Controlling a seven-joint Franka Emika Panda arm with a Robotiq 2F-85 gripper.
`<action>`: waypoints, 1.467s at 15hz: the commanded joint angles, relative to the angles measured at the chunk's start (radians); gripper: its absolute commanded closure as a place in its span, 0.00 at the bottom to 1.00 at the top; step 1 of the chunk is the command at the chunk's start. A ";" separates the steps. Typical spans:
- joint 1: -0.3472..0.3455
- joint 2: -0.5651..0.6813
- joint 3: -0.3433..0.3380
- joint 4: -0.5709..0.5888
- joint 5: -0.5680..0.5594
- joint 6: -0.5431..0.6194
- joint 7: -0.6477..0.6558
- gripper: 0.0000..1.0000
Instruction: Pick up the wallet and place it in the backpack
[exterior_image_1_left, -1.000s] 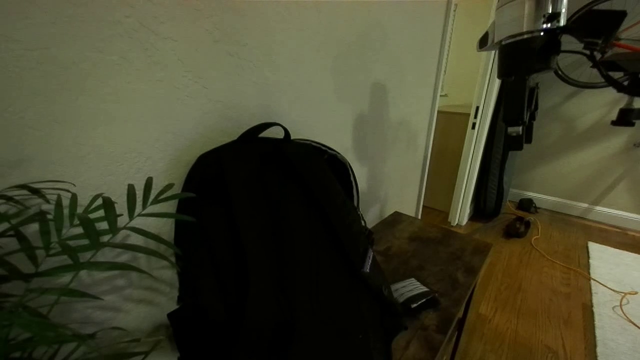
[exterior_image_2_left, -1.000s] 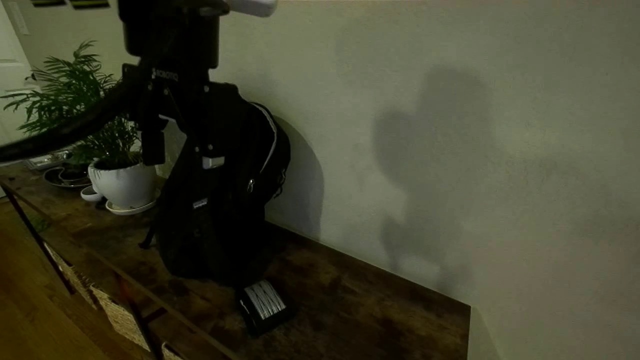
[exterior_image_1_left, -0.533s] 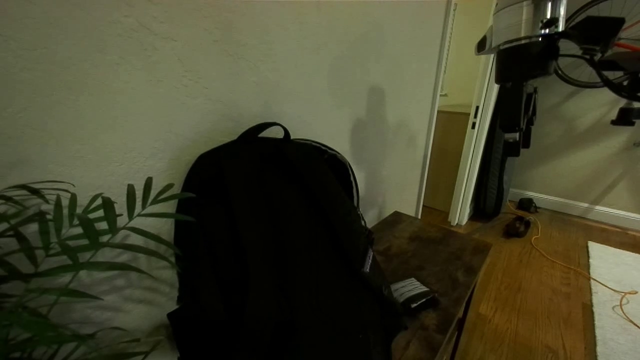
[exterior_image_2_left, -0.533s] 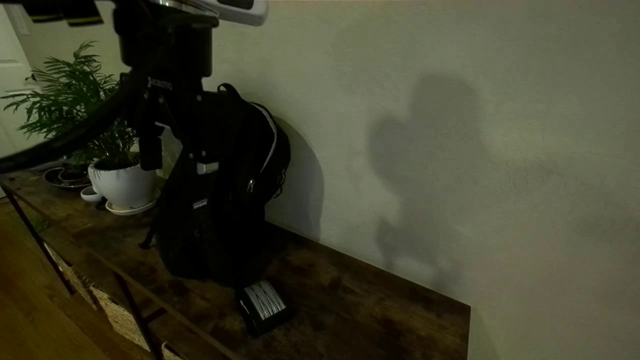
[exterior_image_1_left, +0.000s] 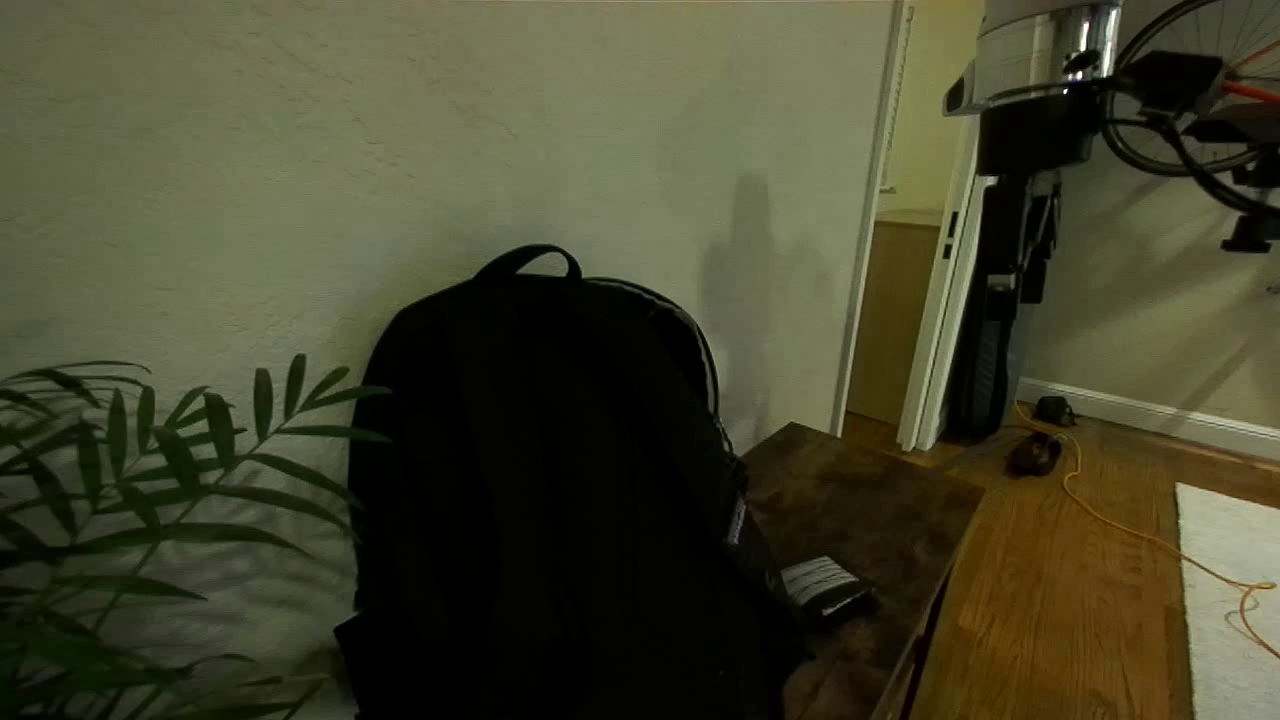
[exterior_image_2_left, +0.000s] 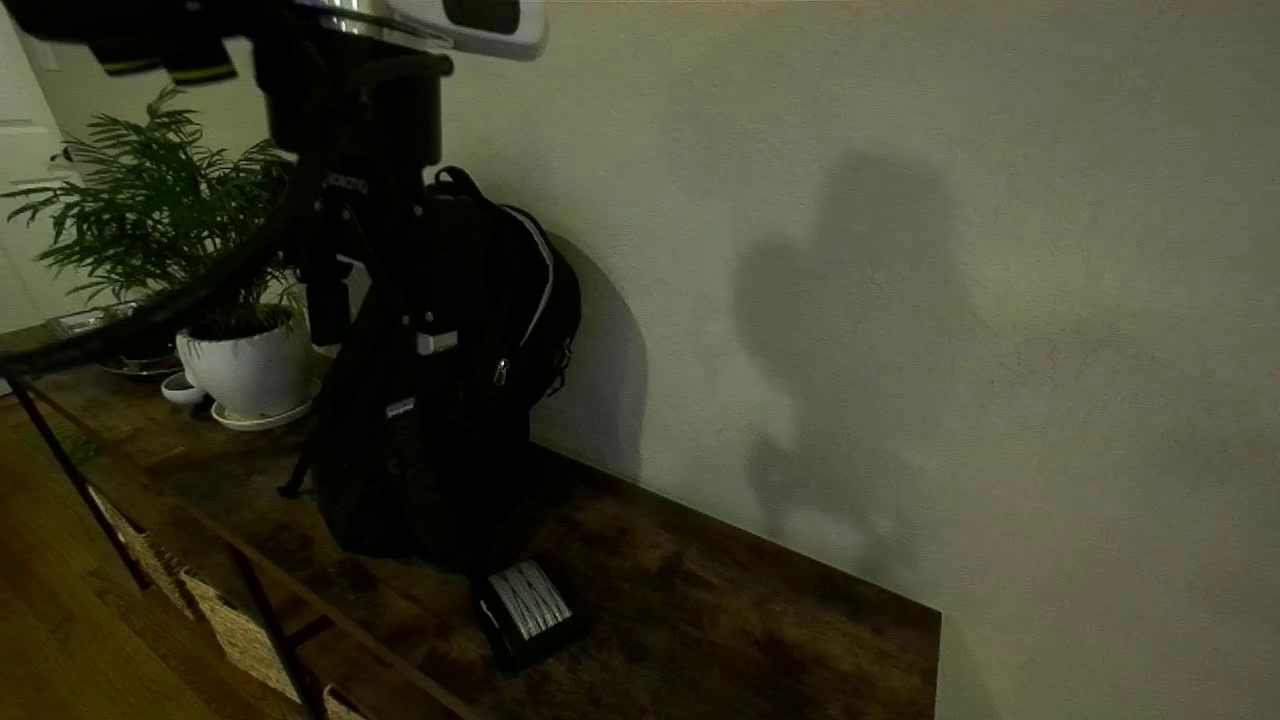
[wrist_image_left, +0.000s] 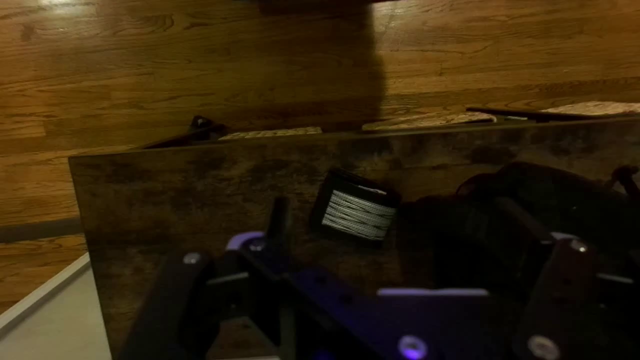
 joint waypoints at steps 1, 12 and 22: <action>-0.006 0.057 -0.001 -0.024 0.022 0.117 0.056 0.00; -0.005 0.261 0.001 -0.015 0.054 0.351 0.102 0.00; -0.004 0.289 0.001 -0.001 0.039 0.338 0.093 0.00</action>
